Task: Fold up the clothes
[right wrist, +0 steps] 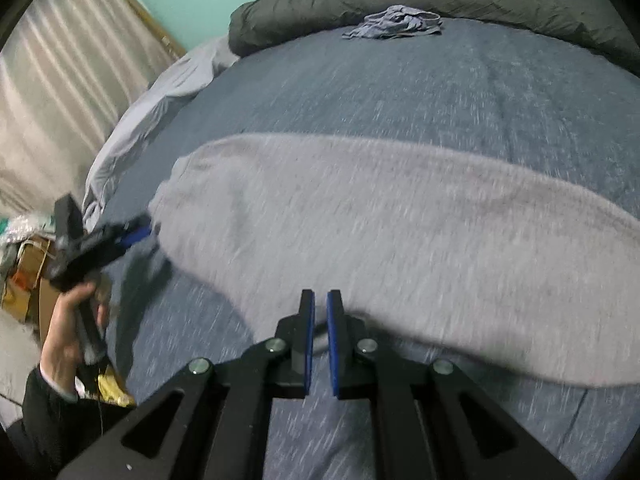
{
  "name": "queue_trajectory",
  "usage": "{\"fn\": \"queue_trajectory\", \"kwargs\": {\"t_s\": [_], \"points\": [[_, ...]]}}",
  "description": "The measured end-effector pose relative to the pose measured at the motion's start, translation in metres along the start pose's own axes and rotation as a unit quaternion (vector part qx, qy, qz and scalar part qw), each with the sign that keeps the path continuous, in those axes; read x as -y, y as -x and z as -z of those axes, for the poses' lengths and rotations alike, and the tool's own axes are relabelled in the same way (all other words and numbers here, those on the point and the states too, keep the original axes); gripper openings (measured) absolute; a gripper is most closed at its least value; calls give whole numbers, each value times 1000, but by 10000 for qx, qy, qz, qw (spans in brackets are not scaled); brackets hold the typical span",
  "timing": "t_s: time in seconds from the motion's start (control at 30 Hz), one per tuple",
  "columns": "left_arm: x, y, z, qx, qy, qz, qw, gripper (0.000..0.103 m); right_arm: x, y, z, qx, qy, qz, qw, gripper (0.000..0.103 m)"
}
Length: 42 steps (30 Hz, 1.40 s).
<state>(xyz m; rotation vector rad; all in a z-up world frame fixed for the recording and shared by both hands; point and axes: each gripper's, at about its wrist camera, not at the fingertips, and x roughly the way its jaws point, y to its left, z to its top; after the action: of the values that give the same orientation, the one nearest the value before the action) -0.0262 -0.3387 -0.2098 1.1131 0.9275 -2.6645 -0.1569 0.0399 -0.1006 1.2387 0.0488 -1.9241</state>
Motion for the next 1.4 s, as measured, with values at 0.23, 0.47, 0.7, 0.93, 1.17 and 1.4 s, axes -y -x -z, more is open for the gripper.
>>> {"fn": "queue_trajectory", "kwargs": {"t_s": [0.23, 0.47, 0.7, 0.93, 1.17, 1.4], "points": [[7, -2, -3, 15, -105, -69, 9999, 54, 14, -47, 17, -554, -61, 338, 9979, 7], [12, -4, -3, -4, -177, -131, 9998, 54, 19, -40, 17, -411, -160, 200, 9988, 8], [14, -4, -4, -14, -163, -100, 9998, 58, 6, -60, 18, -459, -99, 105, 9988, 8], [-9, -17, 4, -281, 262, -340, 9987, 58, 9, -65, 13, -258, -405, 310, 9984, 8], [11, 12, -9, 370, -27, -319, 9988, 58, 11, -65, -22, 62, -446, 124, 9989, 8], [27, -3, -4, 93, -350, 62, 9993, 58, -14, -112, -56, -105, -268, -214, 9994, 8]]}}
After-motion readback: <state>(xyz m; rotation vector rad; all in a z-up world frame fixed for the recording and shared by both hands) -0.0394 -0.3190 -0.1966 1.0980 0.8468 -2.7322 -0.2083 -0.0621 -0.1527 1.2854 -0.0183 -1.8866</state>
